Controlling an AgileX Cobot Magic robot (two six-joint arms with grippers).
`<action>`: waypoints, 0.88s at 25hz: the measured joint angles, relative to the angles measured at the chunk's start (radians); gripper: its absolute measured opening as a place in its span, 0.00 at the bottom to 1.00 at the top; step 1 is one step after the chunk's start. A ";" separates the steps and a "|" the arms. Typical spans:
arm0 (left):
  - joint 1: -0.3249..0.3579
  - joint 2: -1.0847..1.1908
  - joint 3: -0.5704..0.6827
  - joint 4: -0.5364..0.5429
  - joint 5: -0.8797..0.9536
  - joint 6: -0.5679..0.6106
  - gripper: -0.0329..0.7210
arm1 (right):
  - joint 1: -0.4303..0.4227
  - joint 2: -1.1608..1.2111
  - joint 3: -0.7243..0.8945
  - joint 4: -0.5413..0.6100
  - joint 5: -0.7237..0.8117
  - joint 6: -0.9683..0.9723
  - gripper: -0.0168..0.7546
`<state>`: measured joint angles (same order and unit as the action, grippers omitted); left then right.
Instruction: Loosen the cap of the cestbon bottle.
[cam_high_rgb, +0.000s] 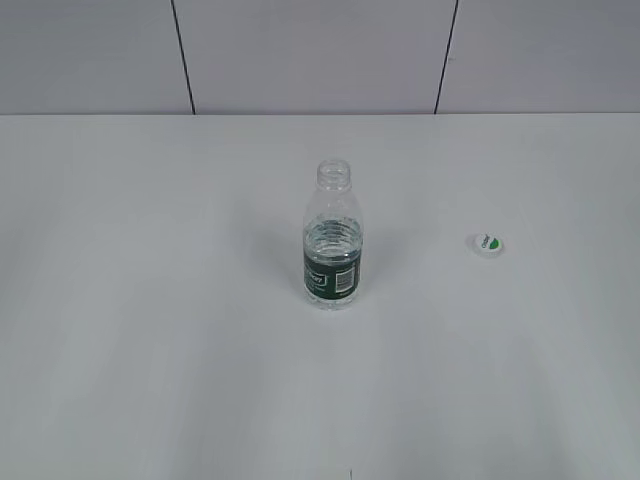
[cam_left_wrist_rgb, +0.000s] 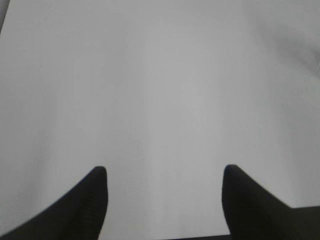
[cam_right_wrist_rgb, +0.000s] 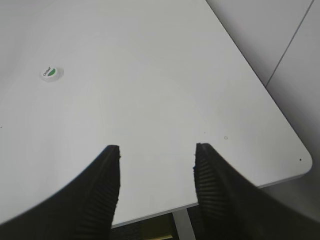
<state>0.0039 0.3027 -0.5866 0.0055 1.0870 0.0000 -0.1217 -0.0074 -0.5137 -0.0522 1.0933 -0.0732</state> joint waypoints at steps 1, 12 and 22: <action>0.000 -0.040 0.010 0.001 0.000 0.000 0.64 | 0.000 0.000 0.000 0.000 0.000 0.000 0.51; 0.000 -0.309 0.058 0.003 -0.017 0.000 0.64 | 0.000 0.000 0.000 -0.001 -0.001 0.000 0.51; 0.000 -0.309 0.058 0.003 -0.017 0.000 0.64 | 0.000 0.000 0.000 -0.001 -0.001 0.000 0.51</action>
<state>0.0039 -0.0063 -0.5282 0.0082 1.0696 0.0000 -0.1217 -0.0074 -0.5137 -0.0533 1.0921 -0.0732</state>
